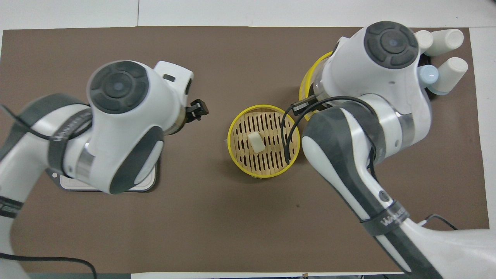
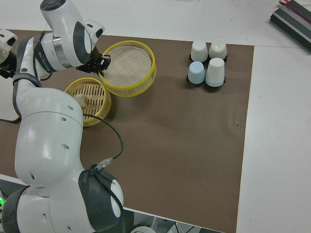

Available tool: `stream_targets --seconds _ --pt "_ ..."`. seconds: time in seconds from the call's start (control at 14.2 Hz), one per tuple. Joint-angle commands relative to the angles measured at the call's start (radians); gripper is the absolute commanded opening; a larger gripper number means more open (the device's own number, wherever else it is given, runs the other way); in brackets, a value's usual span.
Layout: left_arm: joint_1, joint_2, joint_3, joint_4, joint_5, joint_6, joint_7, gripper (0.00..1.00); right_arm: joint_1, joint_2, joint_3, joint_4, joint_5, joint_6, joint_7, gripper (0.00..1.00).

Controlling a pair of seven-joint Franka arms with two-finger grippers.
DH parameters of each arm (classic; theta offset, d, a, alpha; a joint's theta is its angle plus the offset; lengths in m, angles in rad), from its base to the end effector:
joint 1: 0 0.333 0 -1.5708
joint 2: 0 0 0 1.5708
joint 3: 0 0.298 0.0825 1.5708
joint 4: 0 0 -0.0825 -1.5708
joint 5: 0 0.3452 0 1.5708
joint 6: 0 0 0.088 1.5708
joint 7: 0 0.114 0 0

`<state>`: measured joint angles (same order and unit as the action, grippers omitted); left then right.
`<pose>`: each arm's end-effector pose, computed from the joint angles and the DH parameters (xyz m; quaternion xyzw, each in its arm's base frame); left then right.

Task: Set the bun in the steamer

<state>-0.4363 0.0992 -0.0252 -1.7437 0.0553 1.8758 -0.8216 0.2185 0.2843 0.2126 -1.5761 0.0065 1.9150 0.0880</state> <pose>0.5019 -0.2440 0.4971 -0.9848 -0.1713 -0.0283 0.0104 0.5598 0.2435 0.4709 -0.9854 -0.1646 -0.0210 0.0393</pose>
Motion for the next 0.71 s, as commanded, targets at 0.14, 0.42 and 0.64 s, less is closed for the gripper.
stream_targets --seconds 0.14,0.42,0.64 --pt "0.258 -0.105 -0.004 -0.019 -0.049 -0.135 0.391 1.0 0.212 0.045 -0.004 0.004 -0.005 0.075 0.308 0.0" --pt "0.352 -0.142 0.001 0.006 -0.049 -0.216 0.59 1.0 0.252 0.087 -0.004 -0.015 -0.025 0.085 0.332 0.0" --pt "0.357 -0.179 0.016 0.01 -0.043 -0.262 0.631 1.0 0.263 0.102 -0.004 -0.019 -0.042 0.116 0.351 0.0"
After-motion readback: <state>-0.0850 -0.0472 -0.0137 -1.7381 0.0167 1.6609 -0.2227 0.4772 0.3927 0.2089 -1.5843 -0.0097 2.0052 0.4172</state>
